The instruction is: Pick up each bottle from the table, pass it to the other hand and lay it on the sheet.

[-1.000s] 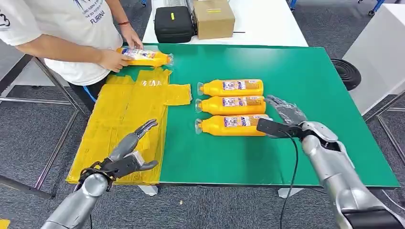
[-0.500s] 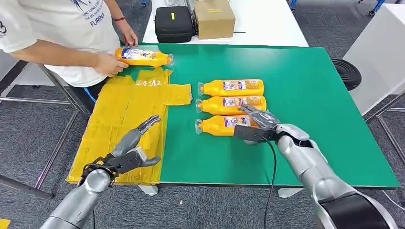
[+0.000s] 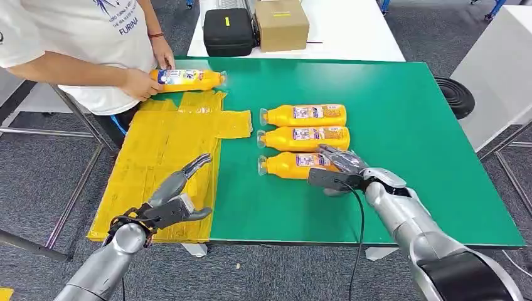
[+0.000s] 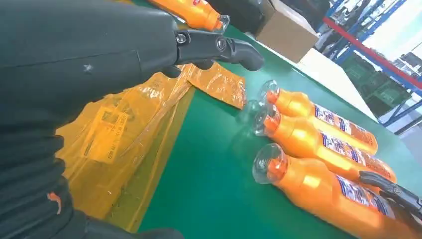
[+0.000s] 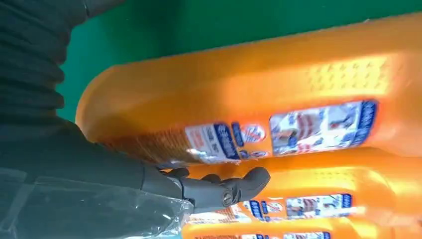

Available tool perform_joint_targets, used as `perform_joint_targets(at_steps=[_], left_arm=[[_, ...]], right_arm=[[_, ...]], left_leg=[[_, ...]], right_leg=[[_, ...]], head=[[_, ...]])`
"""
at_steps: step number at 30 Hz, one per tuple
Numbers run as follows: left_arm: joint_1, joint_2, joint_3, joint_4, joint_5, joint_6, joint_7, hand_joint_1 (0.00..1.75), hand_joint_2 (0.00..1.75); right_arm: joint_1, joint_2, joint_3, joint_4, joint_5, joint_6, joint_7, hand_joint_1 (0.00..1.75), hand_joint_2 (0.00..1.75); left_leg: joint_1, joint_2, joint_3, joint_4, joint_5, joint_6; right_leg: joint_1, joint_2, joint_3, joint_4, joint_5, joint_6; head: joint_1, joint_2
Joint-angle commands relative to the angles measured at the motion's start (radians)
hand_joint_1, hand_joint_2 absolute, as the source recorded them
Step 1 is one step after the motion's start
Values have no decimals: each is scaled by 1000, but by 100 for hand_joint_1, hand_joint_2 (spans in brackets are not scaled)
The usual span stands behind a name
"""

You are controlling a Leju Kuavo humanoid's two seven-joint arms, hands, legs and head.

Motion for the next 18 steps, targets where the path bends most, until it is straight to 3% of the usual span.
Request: perform_joint_targets(at_steps=[1, 2, 3, 4, 5, 6, 7, 10, 18], left_arm=[[-46, -3, -7, 85, 8, -16, 13, 0, 175], [-48, -4, -9, 89, 8, -17, 14, 0, 175], [-52, -6, -12, 91, 9, -16, 14, 0, 175], [-55, -7, -14, 93, 10, -18, 16, 0, 175], [-58, -8, -15, 95, 11, -20, 17, 0, 175], [-59, -9, -15, 96, 11, -19, 17, 0, 175], [-60, -9, -15, 97, 12, -20, 19, 0, 175], [-59, -11, -16, 101, 14, -19, 20, 0, 175], [-66, -11, -19, 112, 16, -18, 22, 0, 175]], right_arm=[[-61, -14, 55, 120, -12, 92, 15, 28, 175], [-61, -18, 56, 121, -14, 101, 15, 45, 175], [-59, -26, 59, 117, -18, 108, 12, 45, 175], [-59, -30, 58, 120, -23, 119, 12, 98, 175], [-59, -34, 59, 120, -27, 128, 8, 131, 175], [-59, -37, 59, 119, -28, 130, 7, 131, 175], [-58, -37, 58, 120, -31, 135, 5, 148, 175], [-60, -43, 66, 119, -34, 149, 4, 155, 175], [-49, -40, 78, 122, -40, 144, 10, 150, 175]], left_leg=[[0, 0, 4, 0, -1, 0], [0, -1, 3, 0, 0, 0], [0, -1, 2, 0, 0, 0], [1, -2, 4, 0, -1, 0], [0, -2, 3, 0, 0, 0], [0, -2, 2, 0, 0, 0], [1, -2, 4, 0, -1, 0], [0, -1, 5, 0, -1, 0], [1, -1, 3, 0, 0, 0]], right_leg=[[1, -1, 5, -1, -1, -2], [1, -2, 3, -1, -1, -2], [1, -2, 3, -1, -1, -2], [1, -3, 5, -1, -1, -2], [1, -3, 4, -1, -1, -2], [1, -3, 3, -1, -1, -1], [1, -4, 5, -1, -1, -2], [1, -3, 5, -1, -1, -2], [1, -2, 4, -1, 0, -1]], head=[[0, 0], [0, 0], [0, 0], [0, 0], [0, 0], [0, 0], [0, 0], [0, 0], [0, 0]])
